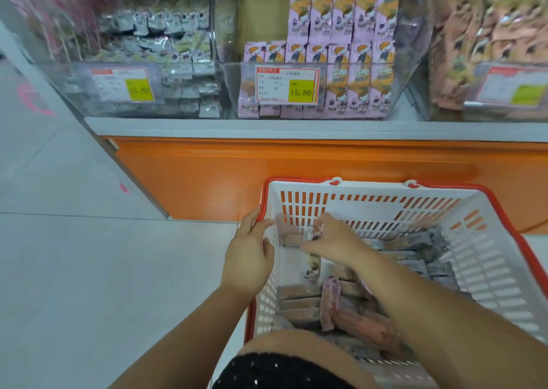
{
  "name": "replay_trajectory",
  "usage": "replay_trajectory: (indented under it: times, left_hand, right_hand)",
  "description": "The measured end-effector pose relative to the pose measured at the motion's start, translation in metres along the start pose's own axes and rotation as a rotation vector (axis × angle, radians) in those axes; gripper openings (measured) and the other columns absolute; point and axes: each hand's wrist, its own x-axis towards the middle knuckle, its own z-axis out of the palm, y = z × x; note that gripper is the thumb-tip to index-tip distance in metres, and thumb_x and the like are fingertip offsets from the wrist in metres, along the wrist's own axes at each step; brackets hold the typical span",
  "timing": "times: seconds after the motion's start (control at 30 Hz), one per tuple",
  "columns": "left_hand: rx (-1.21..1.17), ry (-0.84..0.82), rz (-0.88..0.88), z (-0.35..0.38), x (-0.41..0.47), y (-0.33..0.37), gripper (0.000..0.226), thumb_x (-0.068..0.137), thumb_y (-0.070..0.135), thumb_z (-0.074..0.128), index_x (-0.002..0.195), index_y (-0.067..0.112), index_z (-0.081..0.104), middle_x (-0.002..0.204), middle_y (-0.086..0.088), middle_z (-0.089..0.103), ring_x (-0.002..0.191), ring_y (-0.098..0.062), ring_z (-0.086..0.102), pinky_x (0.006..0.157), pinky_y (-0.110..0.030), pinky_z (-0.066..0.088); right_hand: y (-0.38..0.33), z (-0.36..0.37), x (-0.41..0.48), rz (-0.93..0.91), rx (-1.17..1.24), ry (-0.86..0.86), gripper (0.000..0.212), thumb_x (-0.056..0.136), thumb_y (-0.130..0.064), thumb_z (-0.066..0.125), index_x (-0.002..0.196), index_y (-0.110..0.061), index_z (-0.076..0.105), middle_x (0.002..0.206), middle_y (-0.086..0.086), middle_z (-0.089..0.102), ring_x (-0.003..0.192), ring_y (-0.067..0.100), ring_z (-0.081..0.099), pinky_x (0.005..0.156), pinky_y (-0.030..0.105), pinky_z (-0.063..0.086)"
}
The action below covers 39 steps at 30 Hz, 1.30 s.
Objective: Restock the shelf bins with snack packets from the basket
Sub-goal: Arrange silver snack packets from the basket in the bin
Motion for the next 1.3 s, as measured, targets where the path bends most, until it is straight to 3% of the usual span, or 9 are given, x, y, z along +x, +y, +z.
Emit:
replay_trajectory:
  times: [0.17, 0.33, 0.43, 0.6, 0.77, 0.93, 1.07, 1.2, 1.3]
  left_hand:
    - [0.011, -0.057, 0.062, -0.044, 0.003, 0.017, 0.036, 0.095, 0.016, 0.048, 0.129, 0.026, 0.055, 0.149, 0.005, 0.036, 0.135, -0.014, 0.033, 0.108, -0.025, 0.027]
    - [-0.354, 0.161, 0.301, -0.114, -0.025, 0.067, 0.034, 0.094, 0.030, 0.055, 0.120, 0.049, 0.045, 0.121, 0.026, 0.050, 0.102, 0.013, 0.052, 0.084, -0.004, 0.041]
    - [-0.210, 0.203, 0.447, -0.141, -0.035, 0.078, 0.045, 0.086, 0.043, 0.058, 0.129, 0.046, 0.044, 0.123, 0.026, 0.049, 0.108, 0.007, 0.051, 0.089, -0.013, 0.043]
    - [-0.054, 0.336, 0.384, -0.167, -0.036, 0.077, 0.063, 0.082, 0.038, 0.069, 0.138, 0.040, 0.040, 0.126, 0.023, 0.050, 0.111, 0.002, 0.049, 0.090, -0.022, 0.044]
    - [-0.007, 0.480, 0.364, -0.189, -0.026, 0.079, 0.053, 0.082, 0.031, 0.067, 0.133, 0.025, 0.051, 0.123, 0.014, 0.058, 0.110, -0.001, 0.052, 0.090, -0.019, 0.042]
    - [0.001, 0.545, 0.296, -0.204, -0.013, 0.083, 0.053, 0.083, 0.024, 0.065, 0.133, 0.031, 0.050, 0.103, 0.015, 0.062, 0.089, -0.006, 0.057, 0.073, -0.019, 0.042]
    - [-0.106, 0.590, 0.155, -0.227, 0.015, 0.077, 0.042, 0.088, 0.023, 0.062, 0.129, 0.031, 0.057, 0.091, 0.008, 0.064, 0.058, -0.008, 0.049, 0.059, -0.028, 0.045]
    - [0.010, 0.643, 0.023, -0.249, 0.061, 0.063, 0.044, 0.093, 0.030, 0.055, 0.137, 0.030, 0.050, 0.080, -0.004, 0.069, 0.046, -0.010, 0.040, 0.044, -0.028, 0.031]
    - [0.177, 0.603, -0.090, -0.258, 0.093, 0.064, 0.045, 0.094, 0.030, 0.052, 0.139, 0.032, 0.046, 0.056, -0.003, 0.055, 0.042, -0.015, 0.037, 0.044, -0.027, 0.031]
  right_hand:
    - [-0.060, -0.059, -0.038, -0.141, -0.131, -0.006, 0.054, 0.083, -0.034, 0.066, 0.129, -0.010, 0.049, 0.128, 0.009, 0.054, 0.101, 0.021, 0.052, 0.087, 0.033, 0.044]
    - [-0.116, -0.108, -0.082, -0.259, -0.033, 0.084, 0.052, 0.081, -0.044, 0.069, 0.119, -0.012, 0.053, 0.107, 0.001, 0.055, 0.088, 0.017, 0.053, 0.073, 0.031, 0.041]
    - [-0.147, -0.116, -0.097, -0.311, 0.199, 0.139, 0.035, 0.080, -0.041, 0.071, 0.096, -0.012, 0.057, 0.079, -0.001, 0.053, 0.068, 0.011, 0.051, 0.063, 0.026, 0.040]
    - [-0.187, -0.106, -0.104, -0.321, 0.505, 0.190, 0.046, 0.075, -0.037, 0.074, 0.108, -0.010, 0.059, 0.107, 0.011, 0.065, 0.103, 0.026, 0.062, 0.091, 0.044, 0.050]
    - [-0.201, -0.099, -0.105, -0.450, 0.697, 0.143, 0.017, 0.084, -0.030, 0.070, 0.078, -0.021, 0.058, 0.079, -0.001, 0.063, 0.079, 0.016, 0.062, 0.083, 0.038, 0.052]
    - [-0.205, -0.106, -0.095, -0.516, 0.698, 0.056, 0.061, 0.088, -0.021, 0.066, 0.142, -0.014, 0.038, 0.109, 0.005, 0.066, 0.100, 0.016, 0.063, 0.093, 0.033, 0.050]
    - [-0.205, -0.116, -0.087, -0.600, 0.517, 0.199, 0.065, 0.091, -0.021, 0.061, 0.148, -0.018, 0.030, 0.133, -0.005, 0.053, 0.104, 0.013, 0.057, 0.080, 0.024, 0.047]
    - [-0.183, -0.118, -0.067, -0.566, 0.083, 0.382, 0.064, 0.093, -0.023, 0.058, 0.149, -0.016, 0.027, 0.156, 0.001, 0.022, 0.139, 0.019, 0.030, 0.111, 0.032, 0.027]
    - [-0.175, -0.112, -0.058, -0.567, -0.040, 0.379, 0.060, 0.093, -0.022, 0.057, 0.147, -0.018, 0.032, 0.159, 0.000, 0.014, 0.145, 0.019, 0.016, 0.114, 0.032, 0.019]
